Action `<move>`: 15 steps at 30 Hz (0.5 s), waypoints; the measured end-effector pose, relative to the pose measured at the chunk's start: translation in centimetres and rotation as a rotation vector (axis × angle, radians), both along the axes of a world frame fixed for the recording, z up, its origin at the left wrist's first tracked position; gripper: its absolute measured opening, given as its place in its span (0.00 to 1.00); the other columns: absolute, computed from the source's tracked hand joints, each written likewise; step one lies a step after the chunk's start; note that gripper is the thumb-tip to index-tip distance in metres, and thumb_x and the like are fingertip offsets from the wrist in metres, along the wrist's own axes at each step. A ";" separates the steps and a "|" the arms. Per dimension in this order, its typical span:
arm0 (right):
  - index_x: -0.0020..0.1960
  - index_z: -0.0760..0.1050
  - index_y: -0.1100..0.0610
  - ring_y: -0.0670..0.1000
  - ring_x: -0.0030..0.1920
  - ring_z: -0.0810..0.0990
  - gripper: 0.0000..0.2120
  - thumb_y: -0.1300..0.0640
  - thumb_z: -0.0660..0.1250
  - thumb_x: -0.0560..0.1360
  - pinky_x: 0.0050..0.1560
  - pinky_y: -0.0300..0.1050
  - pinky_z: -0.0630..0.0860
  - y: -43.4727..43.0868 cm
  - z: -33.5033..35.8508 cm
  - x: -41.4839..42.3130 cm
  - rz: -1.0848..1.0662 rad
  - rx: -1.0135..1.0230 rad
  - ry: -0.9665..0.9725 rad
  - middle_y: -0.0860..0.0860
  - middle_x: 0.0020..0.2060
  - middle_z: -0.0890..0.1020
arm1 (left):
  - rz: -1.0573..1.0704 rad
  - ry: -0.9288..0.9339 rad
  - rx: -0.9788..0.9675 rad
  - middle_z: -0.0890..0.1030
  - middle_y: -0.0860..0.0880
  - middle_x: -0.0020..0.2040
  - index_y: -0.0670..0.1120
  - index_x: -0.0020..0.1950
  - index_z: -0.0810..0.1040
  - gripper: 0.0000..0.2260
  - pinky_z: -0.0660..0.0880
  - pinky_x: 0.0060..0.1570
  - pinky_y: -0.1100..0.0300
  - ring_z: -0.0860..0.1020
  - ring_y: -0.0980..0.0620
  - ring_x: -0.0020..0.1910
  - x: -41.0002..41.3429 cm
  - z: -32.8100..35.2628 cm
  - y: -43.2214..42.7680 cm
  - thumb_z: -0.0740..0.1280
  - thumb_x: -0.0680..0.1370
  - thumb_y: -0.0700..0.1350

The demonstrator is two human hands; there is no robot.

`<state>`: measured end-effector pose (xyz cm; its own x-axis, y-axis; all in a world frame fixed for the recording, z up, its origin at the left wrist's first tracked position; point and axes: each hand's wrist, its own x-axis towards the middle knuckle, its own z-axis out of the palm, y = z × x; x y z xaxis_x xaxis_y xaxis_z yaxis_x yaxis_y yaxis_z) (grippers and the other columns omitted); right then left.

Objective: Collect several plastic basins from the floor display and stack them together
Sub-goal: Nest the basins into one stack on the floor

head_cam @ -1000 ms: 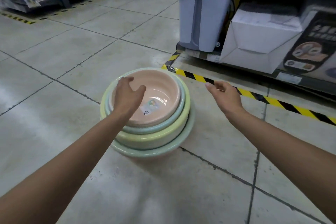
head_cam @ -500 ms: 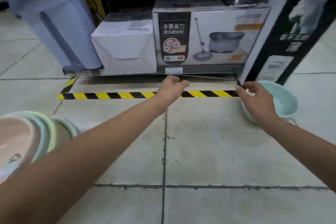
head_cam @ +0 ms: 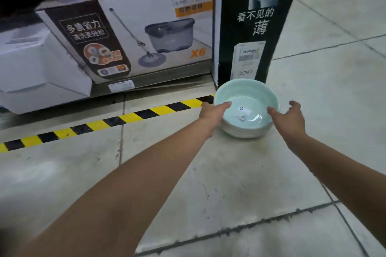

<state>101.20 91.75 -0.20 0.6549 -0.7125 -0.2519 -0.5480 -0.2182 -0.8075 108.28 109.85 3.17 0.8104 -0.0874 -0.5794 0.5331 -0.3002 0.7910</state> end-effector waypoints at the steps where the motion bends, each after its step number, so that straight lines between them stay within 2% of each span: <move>1: 0.78 0.57 0.57 0.59 0.69 0.72 0.37 0.49 0.70 0.75 0.68 0.52 0.68 -0.6 -0.3 0.4 -0.016 0.096 0.010 0.58 0.72 0.70 | 0.013 0.011 0.007 0.75 0.47 0.63 0.44 0.70 0.66 0.29 0.74 0.55 0.52 0.73 0.46 0.55 0.3 -1.0 -0.7 0.72 0.73 0.53; 3: 0.76 0.60 0.57 0.58 0.61 0.77 0.33 0.55 0.70 0.75 0.64 0.55 0.75 -1.4 -0.9 1.0 -0.078 0.368 -0.005 0.57 0.65 0.74 | 0.024 0.021 0.007 0.76 0.46 0.61 0.45 0.67 0.69 0.22 0.76 0.52 0.51 0.74 0.46 0.52 0.6 -2.5 -1.5 0.69 0.75 0.45; 5: 0.67 0.69 0.57 0.56 0.53 0.78 0.22 0.59 0.68 0.75 0.53 0.54 0.80 -1.5 -1.5 1.3 -0.096 0.562 -0.011 0.58 0.59 0.76 | 0.032 0.028 -0.005 0.76 0.47 0.57 0.46 0.65 0.71 0.18 0.78 0.54 0.49 0.75 0.45 0.51 0.6 -3.5 -1.8 0.66 0.75 0.41; 7: 0.63 0.71 0.56 0.55 0.51 0.76 0.18 0.62 0.67 0.73 0.44 0.51 0.80 -1.1 -2.0 1.4 -0.066 0.572 0.021 0.57 0.57 0.76 | 0.051 0.031 -0.037 0.76 0.47 0.55 0.46 0.63 0.73 0.17 0.79 0.57 0.45 0.76 0.44 0.55 0.6 -4.3 -1.8 0.64 0.74 0.40; 9: 0.66 0.71 0.56 0.55 0.52 0.76 0.22 0.64 0.64 0.72 0.41 0.50 0.80 -0.4 -2.2 1.4 -0.052 0.534 0.009 0.55 0.56 0.76 | 0.064 0.024 -0.049 0.78 0.47 0.54 0.45 0.62 0.75 0.18 0.79 0.57 0.44 0.78 0.42 0.56 0.7 -4.5 -1.3 0.64 0.72 0.40; 13: 0.63 0.70 0.51 0.52 0.46 0.77 0.21 0.67 0.59 0.73 0.52 0.57 0.81 2.2 -1.6 1.4 0.023 0.449 -0.010 0.51 0.49 0.78 | 0.097 -0.029 -0.040 0.81 0.45 0.56 0.45 0.58 0.78 0.21 0.81 0.53 0.43 0.79 0.43 0.54 0.6 -4.4 1.3 0.64 0.65 0.43; 15: 0.62 0.71 0.50 0.51 0.46 0.78 0.20 0.66 0.59 0.73 0.52 0.57 0.82 3.9 -0.9 1.5 0.105 0.390 -0.018 0.48 0.46 0.78 | 0.123 -0.045 -0.068 0.81 0.46 0.54 0.44 0.57 0.78 0.16 0.81 0.51 0.43 0.79 0.45 0.51 0.2 -3.9 3.4 0.65 0.70 0.40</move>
